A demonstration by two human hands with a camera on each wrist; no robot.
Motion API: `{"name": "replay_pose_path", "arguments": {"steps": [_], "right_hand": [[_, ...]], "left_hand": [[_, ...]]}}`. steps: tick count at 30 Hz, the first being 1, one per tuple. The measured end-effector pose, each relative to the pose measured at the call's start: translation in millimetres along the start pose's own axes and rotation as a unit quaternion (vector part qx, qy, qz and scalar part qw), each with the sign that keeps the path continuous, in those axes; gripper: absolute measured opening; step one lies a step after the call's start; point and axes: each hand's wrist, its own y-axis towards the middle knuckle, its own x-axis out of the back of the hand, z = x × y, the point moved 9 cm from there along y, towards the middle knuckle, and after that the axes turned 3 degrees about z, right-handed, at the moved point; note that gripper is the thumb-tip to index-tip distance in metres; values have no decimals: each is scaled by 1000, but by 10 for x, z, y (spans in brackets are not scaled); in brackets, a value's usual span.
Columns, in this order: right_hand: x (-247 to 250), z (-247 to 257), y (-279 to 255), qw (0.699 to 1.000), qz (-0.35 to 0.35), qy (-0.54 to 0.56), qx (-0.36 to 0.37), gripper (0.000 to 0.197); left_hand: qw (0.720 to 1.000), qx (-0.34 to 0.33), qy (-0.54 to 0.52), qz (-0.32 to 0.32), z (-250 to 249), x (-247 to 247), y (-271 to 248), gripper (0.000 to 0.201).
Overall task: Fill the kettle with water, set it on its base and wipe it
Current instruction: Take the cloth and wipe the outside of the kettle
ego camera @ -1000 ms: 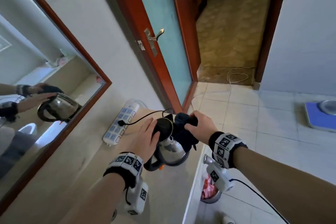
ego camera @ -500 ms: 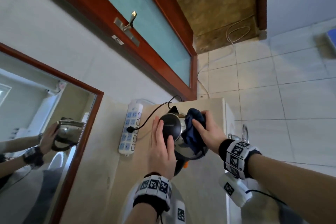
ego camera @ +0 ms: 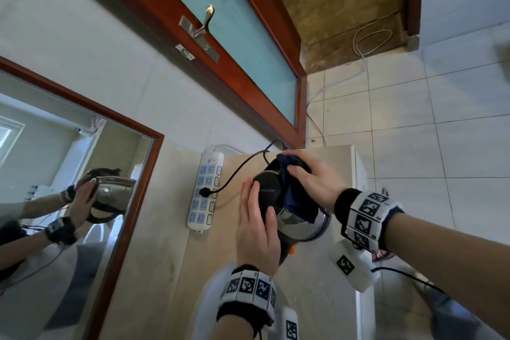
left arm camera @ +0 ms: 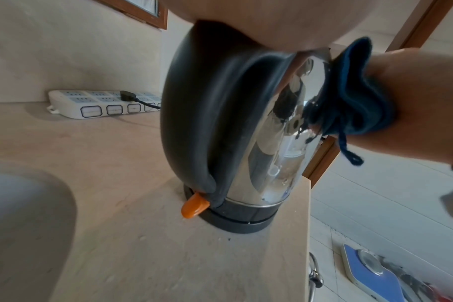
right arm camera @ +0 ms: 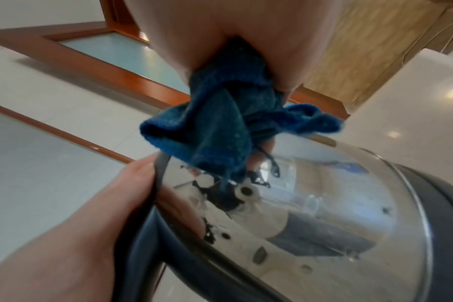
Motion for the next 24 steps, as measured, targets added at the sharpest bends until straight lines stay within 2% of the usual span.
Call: {"name": "replay_pose_path", "arguments": {"steps": [4,10,12,19,22,24], "right_hand": [[46,-173,66,1000,-2,-4,-14,32],[169,-666,42,993,-13,9,-119,32],[147,-617,-17,994,-22,8,-111,34],[-30,-37,-245,999,-37,39,1,35],[-31,-154,-344,998,-49,33,25,38],[15,-428,-410,997,-63,49,-13,37]], "left_hand": [[1000,5,-3,4,5,-16,9,53],[1000,13,-19,5,42,-20,7,52],[1000,16,-25,5,51,-22,4,53],[999,30,-35,-20,42,-34,-19,51],[997,53,-23,-52,-10,-35,-37,52],[995,67,-13,-66,-32,-41,-51,52]]}}
